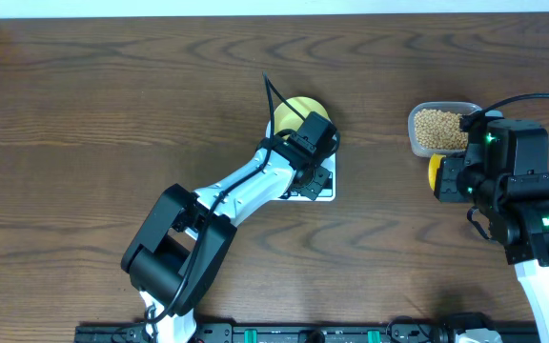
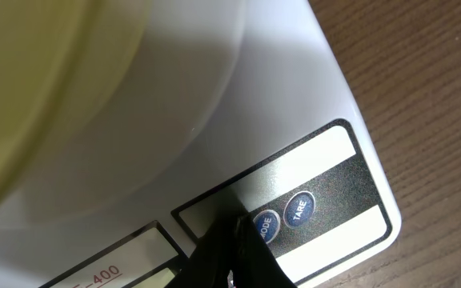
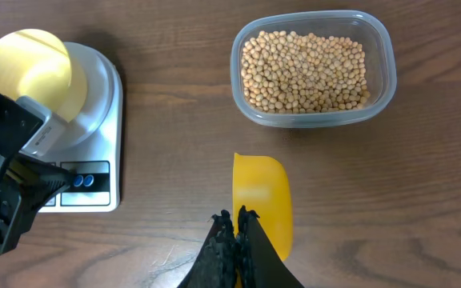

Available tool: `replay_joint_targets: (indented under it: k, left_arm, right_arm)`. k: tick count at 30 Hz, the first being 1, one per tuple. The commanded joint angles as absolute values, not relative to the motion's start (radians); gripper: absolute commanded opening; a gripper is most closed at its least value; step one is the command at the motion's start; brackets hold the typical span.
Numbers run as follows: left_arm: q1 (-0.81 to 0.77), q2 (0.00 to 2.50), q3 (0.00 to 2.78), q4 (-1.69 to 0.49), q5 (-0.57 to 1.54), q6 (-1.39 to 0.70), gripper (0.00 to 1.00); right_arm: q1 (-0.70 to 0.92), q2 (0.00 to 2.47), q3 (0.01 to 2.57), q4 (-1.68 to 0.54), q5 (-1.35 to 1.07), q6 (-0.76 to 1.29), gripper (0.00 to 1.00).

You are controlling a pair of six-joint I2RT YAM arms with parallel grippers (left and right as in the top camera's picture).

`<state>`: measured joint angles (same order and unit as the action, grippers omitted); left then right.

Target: Scoop item into bowl and weigh 50g on scale

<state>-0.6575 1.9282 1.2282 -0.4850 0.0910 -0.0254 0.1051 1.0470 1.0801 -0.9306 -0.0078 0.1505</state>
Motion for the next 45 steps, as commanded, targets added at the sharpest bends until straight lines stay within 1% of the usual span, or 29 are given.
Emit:
replay_joint_targets:
  k: [1, 14, 45]
  left_arm:
    - [-0.645, 2.016, 1.195, -0.489, 0.01, -0.027, 0.07]
    - [-0.645, 2.016, 1.195, -0.503, -0.035, -0.062, 0.07]
    - [-0.645, 2.019, 1.195, -0.521, -0.038, -0.065, 0.07]
  right_arm:
    - [0.098, 1.048, 1.096, -0.931, -0.01, 0.14, 0.01]
    - [0.098, 1.048, 1.096, -0.931, -0.01, 0.14, 0.01]
    - [0.098, 1.048, 1.096, -0.931, -0.01, 0.14, 0.01]
